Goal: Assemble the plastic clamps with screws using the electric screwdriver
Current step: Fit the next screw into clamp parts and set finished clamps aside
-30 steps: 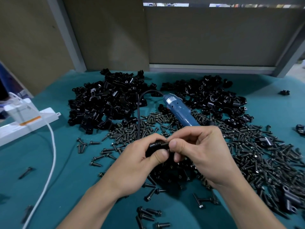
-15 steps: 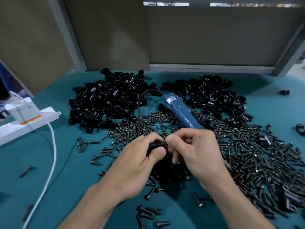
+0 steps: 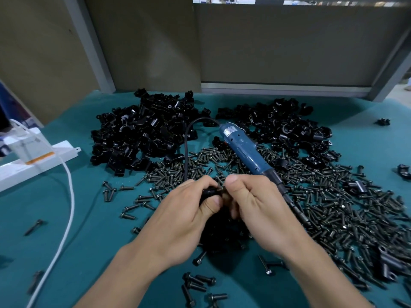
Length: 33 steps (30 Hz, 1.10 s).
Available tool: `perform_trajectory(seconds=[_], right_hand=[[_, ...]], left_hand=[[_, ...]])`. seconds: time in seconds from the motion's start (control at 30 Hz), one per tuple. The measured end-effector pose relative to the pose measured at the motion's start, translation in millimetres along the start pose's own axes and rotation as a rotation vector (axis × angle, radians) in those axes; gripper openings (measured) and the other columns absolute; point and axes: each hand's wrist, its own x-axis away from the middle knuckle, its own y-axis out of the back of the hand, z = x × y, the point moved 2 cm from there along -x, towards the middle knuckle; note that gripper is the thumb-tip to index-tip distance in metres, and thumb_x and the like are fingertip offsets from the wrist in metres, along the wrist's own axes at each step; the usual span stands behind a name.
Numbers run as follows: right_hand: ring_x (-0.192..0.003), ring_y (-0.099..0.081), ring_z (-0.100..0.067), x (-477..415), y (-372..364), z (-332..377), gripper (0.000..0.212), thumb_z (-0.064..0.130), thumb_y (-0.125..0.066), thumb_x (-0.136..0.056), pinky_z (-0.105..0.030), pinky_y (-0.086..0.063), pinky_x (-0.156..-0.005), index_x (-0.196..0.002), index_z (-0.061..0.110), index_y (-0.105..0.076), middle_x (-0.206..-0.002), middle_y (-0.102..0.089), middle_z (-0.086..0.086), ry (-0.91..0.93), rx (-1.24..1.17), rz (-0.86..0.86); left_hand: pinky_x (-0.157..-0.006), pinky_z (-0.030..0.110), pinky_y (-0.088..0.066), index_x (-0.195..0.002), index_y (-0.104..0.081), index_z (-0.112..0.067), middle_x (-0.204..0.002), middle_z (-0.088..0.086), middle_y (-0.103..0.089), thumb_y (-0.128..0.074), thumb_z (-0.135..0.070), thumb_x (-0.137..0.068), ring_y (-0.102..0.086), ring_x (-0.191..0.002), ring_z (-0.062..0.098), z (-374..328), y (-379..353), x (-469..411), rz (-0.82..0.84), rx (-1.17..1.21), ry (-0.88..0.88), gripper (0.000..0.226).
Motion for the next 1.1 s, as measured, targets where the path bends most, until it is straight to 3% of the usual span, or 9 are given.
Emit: perform_trajectory(seconds=[0.07, 0.17, 0.27, 0.4, 0.57, 0.63, 0.77, 0.9, 1.1], right_hand=[[-0.052, -0.051, -0.002, 1, 5, 0, 0.038, 0.043, -0.048, -0.103, -0.021, -0.037, -0.052, -0.075, 0.020, -0.057, -0.062, -0.064, 0.002, 0.027, 0.014, 0.151], [-0.052, -0.041, -0.004, -1, 9, 1, 0.040, 0.038, -0.053, -0.104, -0.031, -0.034, -0.053, -0.068, 0.020, -0.053, -0.056, -0.048, 0.003, 0.028, -0.009, 0.216], [-0.052, -0.043, -0.007, -2, 9, 0, 0.039, 0.042, -0.062, -0.100, -0.036, -0.038, -0.056, -0.068, 0.020, -0.060, -0.055, -0.050, 0.006, -0.033, -0.004, 0.164], [-0.051, -0.052, -0.004, -3, 7, 3, 0.017, 0.026, -0.072, -0.095, -0.023, -0.043, -0.054, -0.078, 0.023, -0.069, -0.056, -0.060, 0.009, -0.045, -0.107, 0.046], [-0.045, -0.033, -0.006, -4, -1, 2, 0.049, 0.025, -0.055, -0.100, -0.030, -0.030, -0.049, -0.053, 0.018, -0.045, -0.047, -0.037, 0.010, -0.103, -0.048, 0.052], [-0.043, -0.033, -0.006, -3, -3, 1, 0.057, 0.039, -0.051, -0.105, -0.026, -0.030, -0.045, -0.051, 0.021, -0.046, -0.044, -0.037, 0.011, -0.128, -0.022, 0.056], [-0.047, -0.052, -0.003, 1, 0, 4, 0.036, 0.049, -0.058, -0.100, -0.017, -0.039, -0.045, -0.073, 0.026, -0.063, -0.055, -0.063, 0.012, -0.057, 0.037, -0.050], [-0.054, -0.065, -0.011, -1, 4, 5, 0.016, 0.024, -0.063, -0.098, -0.032, -0.054, -0.058, -0.084, 0.029, -0.068, -0.061, -0.072, 0.002, -0.109, -0.107, 0.026], [-0.042, -0.044, -0.003, -1, 1, 0, 0.044, 0.044, -0.052, -0.104, -0.022, -0.037, -0.045, -0.068, 0.020, -0.060, -0.048, -0.054, 0.008, -0.149, 0.024, 0.016]], left_hand=[[-0.079, 0.037, -0.050, -0.102, -0.061, -0.036, -0.096, -0.013, -0.067, -0.040, -0.061, -0.106, -0.062, -0.098, 0.009, 2, 0, 0, 0.014, 0.011, 0.009, 0.033], [-0.075, 0.033, -0.047, -0.103, -0.060, -0.039, -0.094, -0.012, -0.066, -0.039, -0.065, -0.104, -0.062, -0.095, 0.009, 4, -2, 1, 0.036, 0.022, 0.008, 0.033], [-0.073, 0.028, -0.045, -0.104, -0.059, -0.046, -0.094, -0.015, -0.064, -0.036, -0.071, -0.101, -0.061, -0.096, 0.006, 4, -2, 2, 0.034, 0.000, -0.006, 0.034], [-0.074, 0.024, -0.042, -0.107, -0.058, -0.046, -0.095, -0.018, -0.061, -0.034, -0.073, -0.099, -0.059, -0.098, 0.003, 6, 1, 1, 0.002, -0.042, -0.005, 0.036], [-0.074, 0.014, -0.037, -0.095, -0.046, -0.058, -0.095, -0.031, -0.055, -0.035, -0.064, -0.101, -0.052, -0.095, -0.001, -4, -2, 3, 0.024, -0.141, -0.086, 0.014], [-0.073, 0.015, -0.037, -0.094, -0.045, -0.057, -0.094, -0.032, -0.054, -0.034, -0.065, -0.101, -0.052, -0.094, -0.001, -6, -2, 2, 0.020, -0.146, -0.093, 0.015], [-0.073, 0.019, -0.039, -0.100, -0.052, -0.046, -0.095, -0.026, -0.057, -0.036, -0.063, -0.103, -0.054, -0.096, 0.003, 0, -2, 1, 0.005, -0.144, -0.046, 0.024], [-0.077, 0.025, -0.044, -0.100, -0.055, -0.043, -0.089, -0.018, -0.060, -0.037, -0.065, -0.102, -0.055, -0.097, 0.003, 5, 1, 1, -0.021, -0.166, -0.007, 0.028], [-0.072, 0.017, -0.037, -0.096, -0.051, -0.048, -0.093, -0.025, -0.058, -0.035, -0.066, -0.099, -0.055, -0.096, 0.003, 1, -3, 1, 0.001, -0.157, -0.046, 0.024]])
